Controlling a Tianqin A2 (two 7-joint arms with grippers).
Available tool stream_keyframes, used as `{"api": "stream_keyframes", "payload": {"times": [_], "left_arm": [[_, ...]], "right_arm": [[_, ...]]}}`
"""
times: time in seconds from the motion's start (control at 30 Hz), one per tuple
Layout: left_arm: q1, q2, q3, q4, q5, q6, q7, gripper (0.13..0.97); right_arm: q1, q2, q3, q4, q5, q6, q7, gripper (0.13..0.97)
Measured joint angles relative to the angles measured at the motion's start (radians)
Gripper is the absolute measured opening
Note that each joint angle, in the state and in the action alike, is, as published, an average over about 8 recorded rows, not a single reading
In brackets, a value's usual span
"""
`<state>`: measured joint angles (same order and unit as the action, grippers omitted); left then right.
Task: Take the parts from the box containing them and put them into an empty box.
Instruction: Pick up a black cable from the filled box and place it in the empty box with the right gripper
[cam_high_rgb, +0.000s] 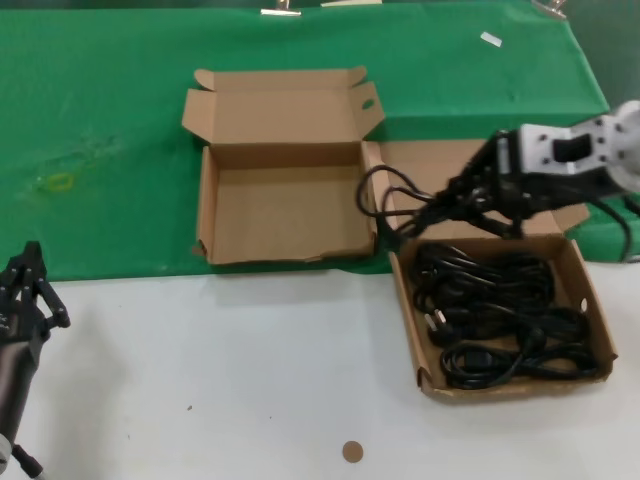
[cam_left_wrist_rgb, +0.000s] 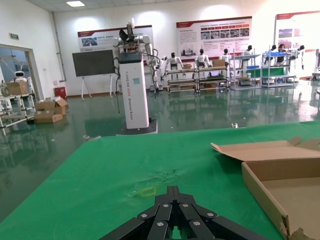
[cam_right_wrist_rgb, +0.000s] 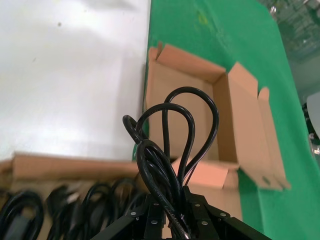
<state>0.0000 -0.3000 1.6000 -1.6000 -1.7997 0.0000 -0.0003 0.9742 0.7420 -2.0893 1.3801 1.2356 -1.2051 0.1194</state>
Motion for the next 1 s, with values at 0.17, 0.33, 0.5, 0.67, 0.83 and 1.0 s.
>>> {"api": "stream_keyframes", "payload": {"times": [0.17,0.33,0.5,0.67,0.83,1.0], "left_arm": [[0.000,0.000,0.000,0.000,0.000,0.000,0.000,0.144],[0.000,0.000,0.000,0.000,0.000,0.000,0.000,0.144],[0.000,0.000,0.000,0.000,0.000,0.000,0.000,0.144],[0.000,0.000,0.000,0.000,0.000,0.000,0.000,0.144],[0.000,0.000,0.000,0.000,0.000,0.000,0.000,0.144],[0.000,0.000,0.000,0.000,0.000,0.000,0.000,0.144]], "right_arm": [[0.052,-0.093,-0.034,-0.049,-0.036,0.015,0.010,0.202],[0.102,-0.187,-0.066,-0.113,-0.066,0.035,0.013,0.202],[0.148,-0.274,-0.091,-0.195,-0.087,0.062,0.007,0.201],[0.189,-0.348,-0.108,-0.290,-0.099,0.093,-0.012,0.201],[0.228,-0.412,-0.119,-0.398,-0.102,0.130,-0.047,0.201],[0.262,-0.468,-0.126,-0.507,-0.101,0.173,-0.088,0.201]]}}
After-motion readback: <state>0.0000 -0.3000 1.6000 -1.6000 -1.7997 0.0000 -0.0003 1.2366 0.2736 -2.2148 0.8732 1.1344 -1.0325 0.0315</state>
